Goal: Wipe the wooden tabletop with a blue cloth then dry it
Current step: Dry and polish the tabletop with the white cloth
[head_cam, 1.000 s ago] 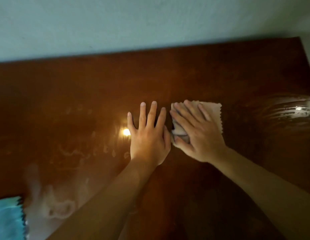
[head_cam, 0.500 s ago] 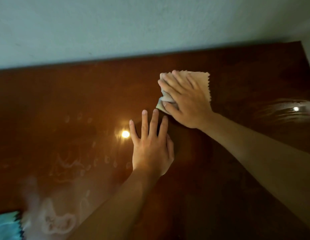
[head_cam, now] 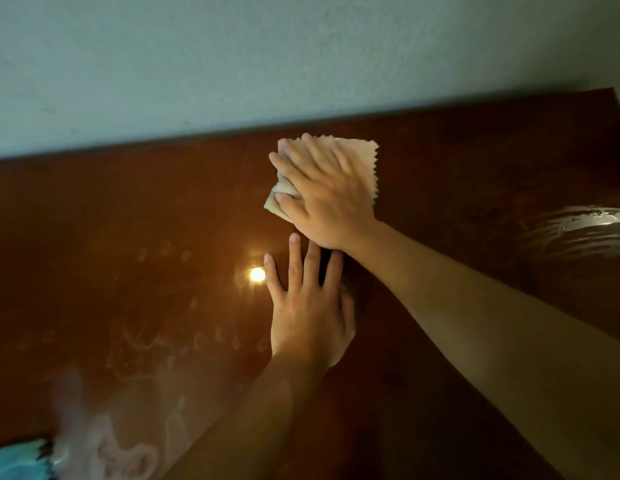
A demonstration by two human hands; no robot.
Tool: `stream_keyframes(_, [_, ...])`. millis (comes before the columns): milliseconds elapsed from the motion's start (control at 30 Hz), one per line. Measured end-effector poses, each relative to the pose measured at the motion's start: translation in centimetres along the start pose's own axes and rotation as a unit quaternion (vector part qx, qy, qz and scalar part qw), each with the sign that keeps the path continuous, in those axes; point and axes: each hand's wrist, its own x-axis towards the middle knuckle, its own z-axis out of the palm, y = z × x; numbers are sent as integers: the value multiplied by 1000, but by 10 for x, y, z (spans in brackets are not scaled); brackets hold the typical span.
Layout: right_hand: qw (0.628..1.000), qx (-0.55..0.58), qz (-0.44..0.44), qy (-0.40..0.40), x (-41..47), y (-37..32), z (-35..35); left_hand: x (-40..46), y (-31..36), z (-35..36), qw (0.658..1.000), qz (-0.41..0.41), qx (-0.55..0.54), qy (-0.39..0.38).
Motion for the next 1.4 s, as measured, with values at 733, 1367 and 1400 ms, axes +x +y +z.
stream_keyframes(733, [998,32,45,-11,-36,20,3,0,-2,2,1000,6,-11,19])
stream_keyframes(1367, [995,36,89,-9,-104,48,9,0,0,4,999,-1,-12,48])
stream_keyframes(1400, [995,35,92,-4,-106,63,8,0,0,5,999,-1,-10,53])
